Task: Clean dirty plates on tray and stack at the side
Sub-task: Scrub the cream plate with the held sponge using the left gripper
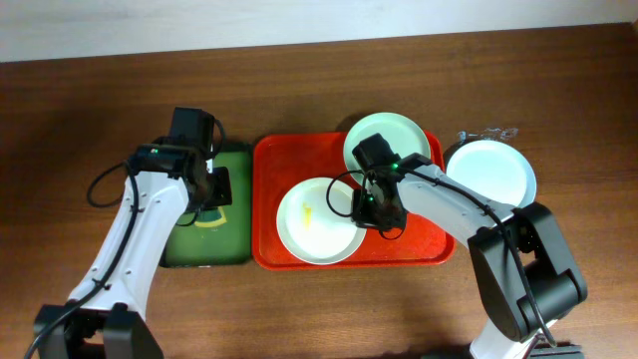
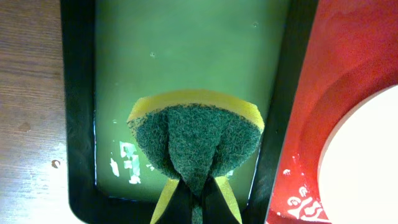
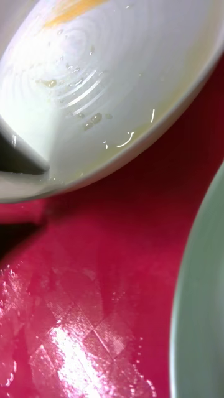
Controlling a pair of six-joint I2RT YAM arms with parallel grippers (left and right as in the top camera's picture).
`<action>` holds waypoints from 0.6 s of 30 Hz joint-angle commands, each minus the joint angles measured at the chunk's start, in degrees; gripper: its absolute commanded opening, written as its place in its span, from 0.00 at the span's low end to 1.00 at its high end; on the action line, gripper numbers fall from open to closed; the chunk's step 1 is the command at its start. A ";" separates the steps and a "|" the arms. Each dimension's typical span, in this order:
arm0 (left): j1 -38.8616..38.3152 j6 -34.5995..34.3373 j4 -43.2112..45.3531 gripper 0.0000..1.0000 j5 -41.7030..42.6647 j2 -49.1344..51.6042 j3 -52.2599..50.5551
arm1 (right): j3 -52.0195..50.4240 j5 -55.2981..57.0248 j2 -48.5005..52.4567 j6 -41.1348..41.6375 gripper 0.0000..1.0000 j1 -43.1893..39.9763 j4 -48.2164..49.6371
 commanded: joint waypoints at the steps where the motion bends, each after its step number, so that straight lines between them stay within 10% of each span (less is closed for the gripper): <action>1: -0.13 0.31 1.62 0.00 2.38 0.46 1.14 | -0.24 -0.94 -0.11 0.42 0.04 0.28 0.33; 18: -16.74 2.25 16.31 0.00 10.99 19.10 0.76 | -0.24 -3.91 0.26 -10.43 0.04 0.39 3.45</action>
